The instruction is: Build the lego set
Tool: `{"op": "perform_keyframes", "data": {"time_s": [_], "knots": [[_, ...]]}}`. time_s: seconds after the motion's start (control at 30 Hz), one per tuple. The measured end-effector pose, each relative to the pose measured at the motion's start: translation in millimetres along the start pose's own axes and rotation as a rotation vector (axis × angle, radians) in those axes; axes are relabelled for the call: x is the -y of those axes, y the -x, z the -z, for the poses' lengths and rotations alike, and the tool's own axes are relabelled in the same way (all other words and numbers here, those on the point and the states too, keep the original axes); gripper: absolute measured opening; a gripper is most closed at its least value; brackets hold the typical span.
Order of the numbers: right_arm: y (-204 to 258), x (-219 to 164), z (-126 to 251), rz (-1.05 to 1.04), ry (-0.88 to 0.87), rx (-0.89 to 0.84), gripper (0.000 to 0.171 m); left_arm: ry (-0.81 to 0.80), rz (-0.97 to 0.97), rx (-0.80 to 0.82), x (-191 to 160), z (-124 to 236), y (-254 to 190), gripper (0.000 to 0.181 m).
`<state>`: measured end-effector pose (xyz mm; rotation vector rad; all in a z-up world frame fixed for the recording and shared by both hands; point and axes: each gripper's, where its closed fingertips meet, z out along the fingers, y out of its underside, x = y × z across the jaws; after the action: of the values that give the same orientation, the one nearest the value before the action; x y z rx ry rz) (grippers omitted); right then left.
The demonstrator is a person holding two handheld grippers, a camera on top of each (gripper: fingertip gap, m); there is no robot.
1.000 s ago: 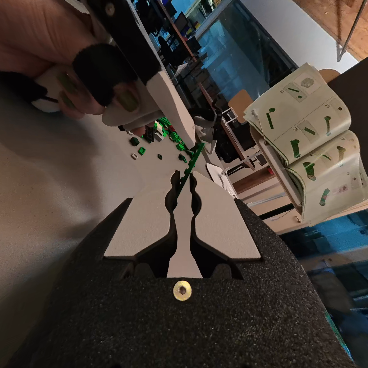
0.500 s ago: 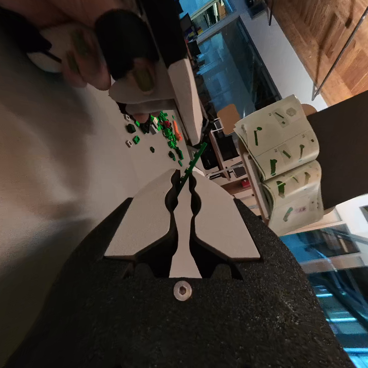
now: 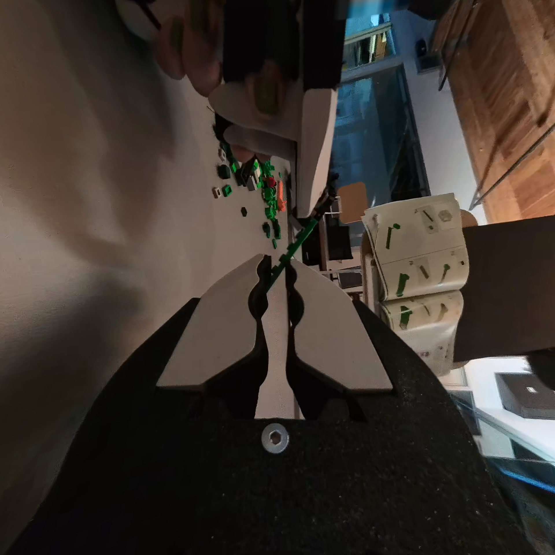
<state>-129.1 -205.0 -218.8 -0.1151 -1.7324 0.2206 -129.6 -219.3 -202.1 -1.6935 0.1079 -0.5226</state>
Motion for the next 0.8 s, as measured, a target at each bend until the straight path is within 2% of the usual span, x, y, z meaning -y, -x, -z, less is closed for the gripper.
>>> {"op": "perform_keyframes", "data": {"time_s": [0.13,0.33,0.4,0.8], "knots": [[4.0,2.8,1.2,-0.045,-0.01,0.03,0.009,0.012,-0.055,0.018,-1.0,0.6,-0.2,0.014],[3.6,5.7,0.2,-0.06,-0.015,0.025,0.01,-0.005,-0.039,0.007,0.9,2.3,-0.2,0.014],[5.8,5.4,-0.8,-0.141,-0.032,0.046,0.01,-0.002,-0.047,0.016,0.5,2.0,0.1,0.014],[4.7,4.0,-4.6,-0.169,-0.005,0.006,0.009,-0.022,-0.006,0.024,3.2,2.4,4.1,0.014]]}}
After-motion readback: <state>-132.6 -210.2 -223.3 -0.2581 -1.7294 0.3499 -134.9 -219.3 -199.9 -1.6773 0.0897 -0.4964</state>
